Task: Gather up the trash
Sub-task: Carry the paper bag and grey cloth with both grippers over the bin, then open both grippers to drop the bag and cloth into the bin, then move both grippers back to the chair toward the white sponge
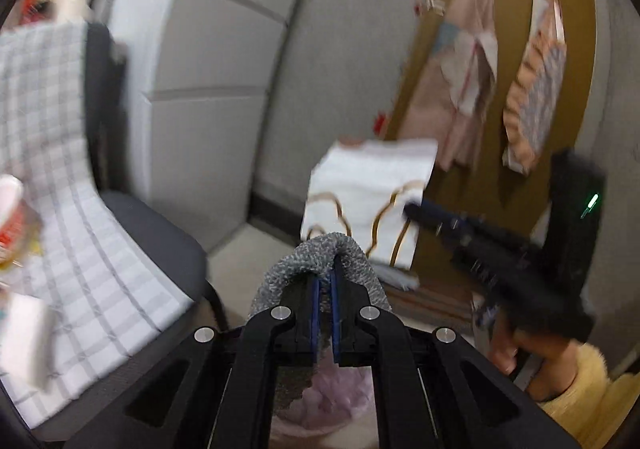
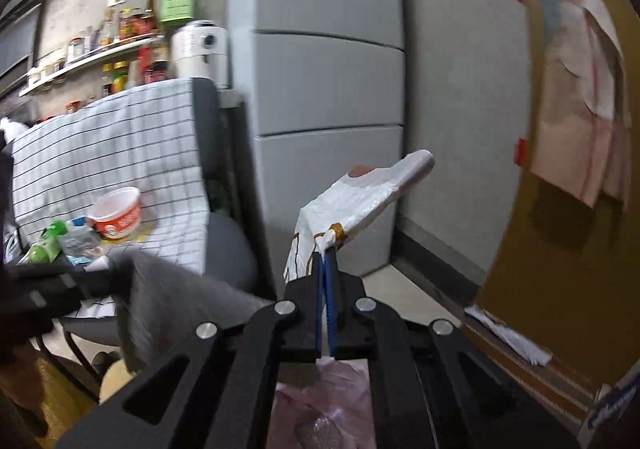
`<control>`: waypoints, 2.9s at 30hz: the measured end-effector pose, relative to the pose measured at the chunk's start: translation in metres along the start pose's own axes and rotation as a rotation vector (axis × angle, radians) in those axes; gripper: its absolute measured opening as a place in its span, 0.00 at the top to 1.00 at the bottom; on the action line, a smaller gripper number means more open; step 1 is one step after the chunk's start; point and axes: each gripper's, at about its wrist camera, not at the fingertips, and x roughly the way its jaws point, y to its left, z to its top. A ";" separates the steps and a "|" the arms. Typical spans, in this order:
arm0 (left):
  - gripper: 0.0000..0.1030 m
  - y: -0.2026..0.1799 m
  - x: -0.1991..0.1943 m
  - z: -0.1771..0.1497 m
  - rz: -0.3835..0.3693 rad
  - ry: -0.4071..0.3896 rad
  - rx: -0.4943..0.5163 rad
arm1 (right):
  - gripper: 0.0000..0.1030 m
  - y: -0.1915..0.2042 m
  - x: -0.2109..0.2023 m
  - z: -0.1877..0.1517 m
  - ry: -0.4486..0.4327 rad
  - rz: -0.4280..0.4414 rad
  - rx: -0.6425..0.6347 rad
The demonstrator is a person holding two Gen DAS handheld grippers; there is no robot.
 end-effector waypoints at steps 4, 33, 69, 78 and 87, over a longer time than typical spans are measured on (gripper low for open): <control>0.92 -0.002 0.049 -0.021 -0.002 0.122 0.022 | 0.98 -0.020 0.011 -0.021 0.053 -0.036 0.038; 0.48 0.061 0.015 -0.030 0.233 0.095 -0.093 | 0.80 -0.008 0.077 -0.097 0.420 -0.060 0.047; 0.47 0.199 -0.214 -0.117 0.836 -0.090 -0.441 | 0.22 0.328 0.118 -0.039 0.346 0.472 -0.266; 0.47 0.211 -0.217 -0.131 0.800 -0.085 -0.488 | 0.09 0.373 0.141 -0.051 0.308 0.295 -0.327; 0.47 0.210 -0.209 -0.128 0.786 -0.078 -0.480 | 0.09 0.322 0.141 -0.045 0.325 0.241 -0.307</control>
